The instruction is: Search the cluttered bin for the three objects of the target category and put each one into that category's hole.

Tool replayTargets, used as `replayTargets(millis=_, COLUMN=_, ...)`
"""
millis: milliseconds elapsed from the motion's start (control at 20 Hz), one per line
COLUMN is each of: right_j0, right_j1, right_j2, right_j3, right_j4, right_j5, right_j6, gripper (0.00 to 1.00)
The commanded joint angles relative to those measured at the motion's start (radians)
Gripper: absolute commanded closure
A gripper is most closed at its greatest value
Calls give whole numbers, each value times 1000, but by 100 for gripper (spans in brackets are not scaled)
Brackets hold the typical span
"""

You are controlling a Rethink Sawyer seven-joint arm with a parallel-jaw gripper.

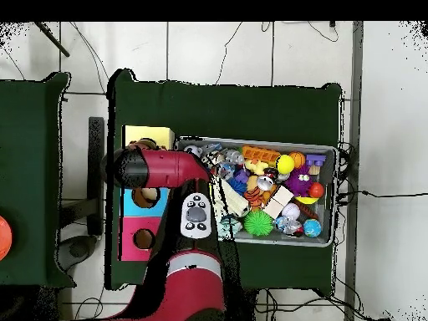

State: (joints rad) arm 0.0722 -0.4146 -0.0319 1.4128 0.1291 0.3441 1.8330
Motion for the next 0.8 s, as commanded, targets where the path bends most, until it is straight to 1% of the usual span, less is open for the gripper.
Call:
replayTargets(millis=50, right_j0=-29, right_j1=45, right_j2=103, right_j3=80, right_j4=2, right_j5=-19, right_j6=129, gripper=100)
replayTargets(millis=200, right_j0=-22, right_j1=-14, right_j2=92, right_j3=113, right_j4=5, right_j5=21, right_j6=131, gripper=100)
replayTargets(millis=300, right_j0=-18, right_j1=-69, right_j2=81, right_j3=135, right_j4=10, right_j5=65, right_j6=131, gripper=100)
replayTargets(millis=350, right_j0=-11, right_j1=-96, right_j2=71, right_j3=144, right_j4=4, right_j5=71, right_j6=127, gripper=100)
replayTargets(millis=550, right_j0=2, right_j1=-178, right_j2=43, right_j3=170, right_j4=24, right_j5=170, right_j6=141, gripper=100)
replayTargets(millis=700, right_j0=-1, right_j1=-190, right_j2=45, right_j3=176, right_j4=32, right_j5=199, right_j6=145, gripper=100)
replayTargets(millis=800, right_j0=1, right_j1=-195, right_j2=43, right_j3=180, right_j4=30, right_j5=195, right_j6=149, gripper=100)
